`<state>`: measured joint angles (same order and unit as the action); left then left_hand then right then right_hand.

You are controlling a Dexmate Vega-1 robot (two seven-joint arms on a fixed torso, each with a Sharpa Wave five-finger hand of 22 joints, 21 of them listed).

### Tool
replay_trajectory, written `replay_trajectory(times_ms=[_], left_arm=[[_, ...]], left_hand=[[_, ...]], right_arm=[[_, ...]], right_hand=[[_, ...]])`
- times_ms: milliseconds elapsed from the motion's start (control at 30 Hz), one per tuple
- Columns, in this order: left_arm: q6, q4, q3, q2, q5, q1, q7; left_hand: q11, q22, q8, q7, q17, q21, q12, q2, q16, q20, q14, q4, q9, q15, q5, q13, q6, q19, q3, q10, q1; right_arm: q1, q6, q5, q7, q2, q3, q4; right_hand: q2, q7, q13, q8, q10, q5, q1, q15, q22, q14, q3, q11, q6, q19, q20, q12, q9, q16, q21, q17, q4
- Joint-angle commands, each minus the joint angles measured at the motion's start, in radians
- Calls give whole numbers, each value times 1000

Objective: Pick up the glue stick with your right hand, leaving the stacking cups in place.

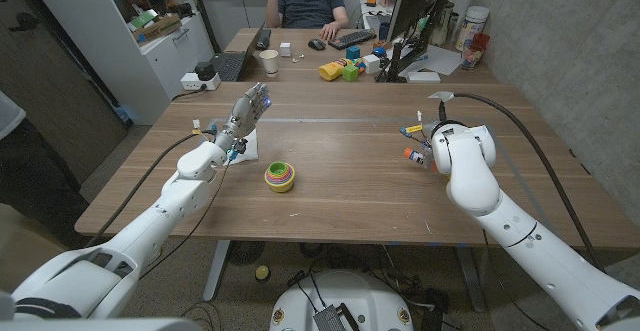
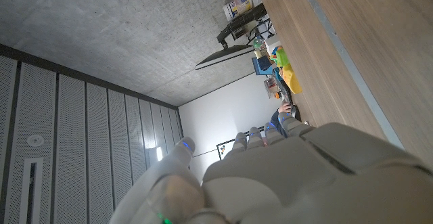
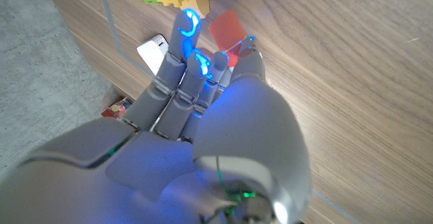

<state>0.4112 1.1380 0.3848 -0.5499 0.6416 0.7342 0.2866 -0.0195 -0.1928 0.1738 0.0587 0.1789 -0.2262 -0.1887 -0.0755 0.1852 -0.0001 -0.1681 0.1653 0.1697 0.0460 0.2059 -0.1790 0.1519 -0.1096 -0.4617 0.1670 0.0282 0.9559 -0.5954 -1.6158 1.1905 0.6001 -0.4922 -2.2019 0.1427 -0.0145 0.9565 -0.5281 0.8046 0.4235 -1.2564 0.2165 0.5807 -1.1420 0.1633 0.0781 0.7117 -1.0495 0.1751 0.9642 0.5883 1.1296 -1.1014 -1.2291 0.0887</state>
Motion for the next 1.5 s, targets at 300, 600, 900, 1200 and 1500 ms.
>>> replay_trajectory(times_ms=[300, 600, 900, 1200, 1500], left_arm=[[11, 17, -8, -3, 3, 14, -9], [13, 30, -11, -7, 4, 24, -13], [17, 45, -15, -13, 4, 35, -19], [18, 60, -19, -19, 7, 47, -23], [21, 69, -22, -23, 7, 55, -25]], left_hand=[[1, -4, 7, -1, 2, 0, -5, -47, 5, 0, -76, 0, 2, 3, 4, -3, -1, -6, 2, 44, -9], [-1, -4, 7, -2, 2, 0, -5, -48, 5, 0, -76, 0, 2, 2, 4, -3, -1, -6, 3, 44, -9], [2, -3, 6, -3, 2, 0, -5, -48, 5, 0, -76, 0, 2, 2, 4, -3, -1, -6, 5, 44, -9], [1, -3, 6, -3, 2, 0, -5, -48, 5, 0, -75, 0, 2, 2, 5, -3, -1, -6, 6, 43, -9], [1, -3, 6, -3, 2, 0, -4, -49, 5, 1, -75, 0, 2, 3, 5, -3, -1, -6, 7, 44, -9]], right_arm=[[20, 39, -5, -45, -8, 65, -59], [39, 39, -22, -61, -10, 94, -97], [65, 54, -59, -88, -21, 127, -147], [92, 73, -87, -108, -50, 156, -177], [115, 93, -85, -142, -69, 182, -197]], right_hand=[[7, 20, 9, -24, 10, -10, -10, 0, 1, -13, 4, -4, 41, 2, 39, 5, 1, 13, -24, -6, -14], [8, 22, 8, -32, 16, -14, -15, -1, 1, -16, 6, -5, 49, 3, 39, 5, 2, 20, -39, -6, -17], [11, 24, 9, -36, 19, -18, -19, -1, -2, -22, 6, -10, 54, 2, 39, 6, 3, 28, -52, -6, -20], [14, 28, 11, -45, 27, -24, -24, -1, -10, -26, 7, -8, 62, 7, 39, 8, 3, 40, -71, -6, -27], [16, 29, 13, -52, 34, -29, -30, -2, -11, -28, 6, -12, 66, 11, 39, 9, 6, 50, -89, -7, -32]])
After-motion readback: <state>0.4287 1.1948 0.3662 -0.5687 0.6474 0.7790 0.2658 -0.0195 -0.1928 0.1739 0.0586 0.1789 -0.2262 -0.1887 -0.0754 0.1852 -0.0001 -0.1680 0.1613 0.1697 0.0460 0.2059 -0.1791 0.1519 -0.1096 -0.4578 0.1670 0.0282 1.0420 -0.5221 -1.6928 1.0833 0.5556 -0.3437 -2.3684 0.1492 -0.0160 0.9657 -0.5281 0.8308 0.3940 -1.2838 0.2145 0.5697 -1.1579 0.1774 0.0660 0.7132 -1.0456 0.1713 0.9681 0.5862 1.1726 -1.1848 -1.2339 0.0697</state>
